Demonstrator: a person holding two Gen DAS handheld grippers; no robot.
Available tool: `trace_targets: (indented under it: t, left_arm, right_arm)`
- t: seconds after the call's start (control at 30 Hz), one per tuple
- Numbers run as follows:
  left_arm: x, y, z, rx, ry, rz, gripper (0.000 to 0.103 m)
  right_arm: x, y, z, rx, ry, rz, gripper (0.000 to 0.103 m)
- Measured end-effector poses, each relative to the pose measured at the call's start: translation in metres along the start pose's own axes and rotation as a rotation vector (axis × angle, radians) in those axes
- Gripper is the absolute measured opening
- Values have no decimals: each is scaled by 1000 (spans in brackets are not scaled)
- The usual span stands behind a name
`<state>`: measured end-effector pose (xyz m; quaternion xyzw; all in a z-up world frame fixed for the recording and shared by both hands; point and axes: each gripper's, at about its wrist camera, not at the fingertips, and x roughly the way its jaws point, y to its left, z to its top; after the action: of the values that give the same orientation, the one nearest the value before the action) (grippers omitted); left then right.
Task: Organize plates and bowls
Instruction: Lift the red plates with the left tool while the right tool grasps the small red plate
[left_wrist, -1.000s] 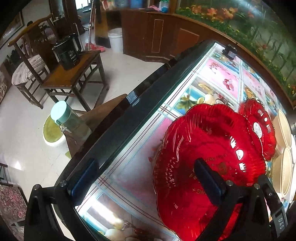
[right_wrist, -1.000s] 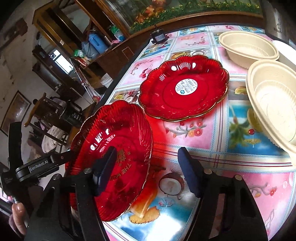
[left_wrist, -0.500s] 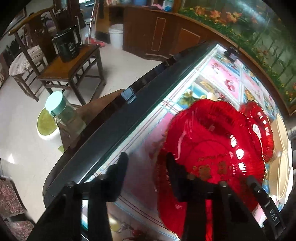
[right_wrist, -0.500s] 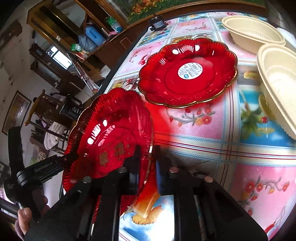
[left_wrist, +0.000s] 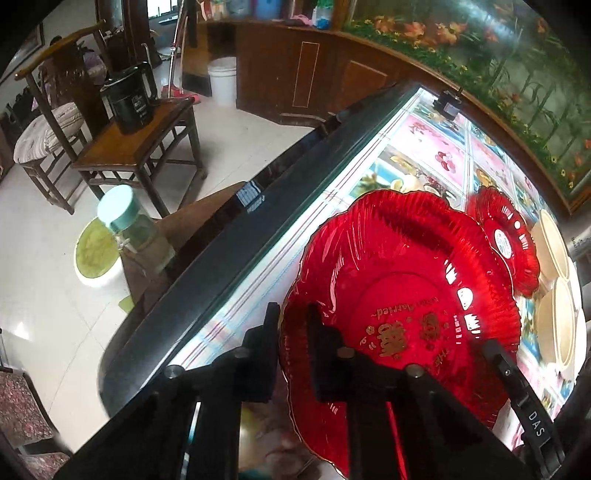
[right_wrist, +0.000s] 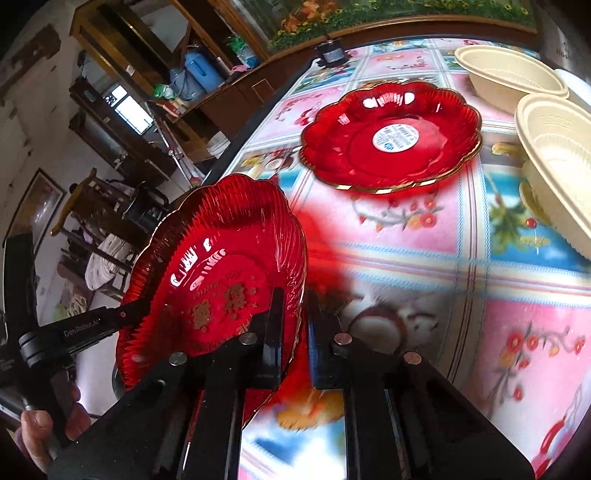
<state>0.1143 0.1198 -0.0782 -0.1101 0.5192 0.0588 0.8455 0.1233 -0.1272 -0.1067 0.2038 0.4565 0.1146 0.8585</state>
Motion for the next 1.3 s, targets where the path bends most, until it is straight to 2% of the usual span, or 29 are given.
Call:
trace_targets:
  t: [0.2,0.33,0.37,0.47,0.5,0.57,0.6,0.7,0.73,0.77,0.87,1.03,1.17,1.3]
  left_arm:
    - [-15,20,-18,-6,-8,17,12]
    - [-8,29,-23,-19,8,27,14]
    - [-5,29,-24,-18,13,32,17]
    - [-4,22,-25,25,5,63,19]
    - [-5,23,-27,34,11,70,21]
    - [-3,21,-29,48,42,91,39]
    - [-5,21,-31,54,39,113,42]
    - [-32,20,-38,69,-105,208,45]
    - [-43,22,-40,65,-153,225,52]
    - [-52,24,-42,58,-190,236,60]
    - [-86,28,-52,33,-315,245,65]
    - [-132,24,-63,23,-476,219,78]
    - [-148,3,-60,67,-517,152,80]
    - [-140,-21,-60,122,-481,60,81]
  right_arm:
    - [-6,17,-12,-39,10,23,10]
    - [-3,25,-18,-62,27,23,10]
    - [-1,25,-19,-59,37,24,10]
    - [0,22,-21,-42,42,34,13]
    - [-1,21,-22,-32,46,57,15]
    - [-3,21,-23,-29,61,60,15]
    - [-5,23,-23,-36,58,50,15]
    - [-15,26,-25,-67,29,39,15]
    - [-21,26,-25,-75,13,40,15]
    - [-25,26,-25,-82,1,41,15]
    - [-45,24,-26,-99,-50,68,16]
    - [-90,7,-23,-87,-170,87,40]
    - [-117,-20,-6,3,-233,61,41]
    - [-117,-46,18,125,-226,64,41]
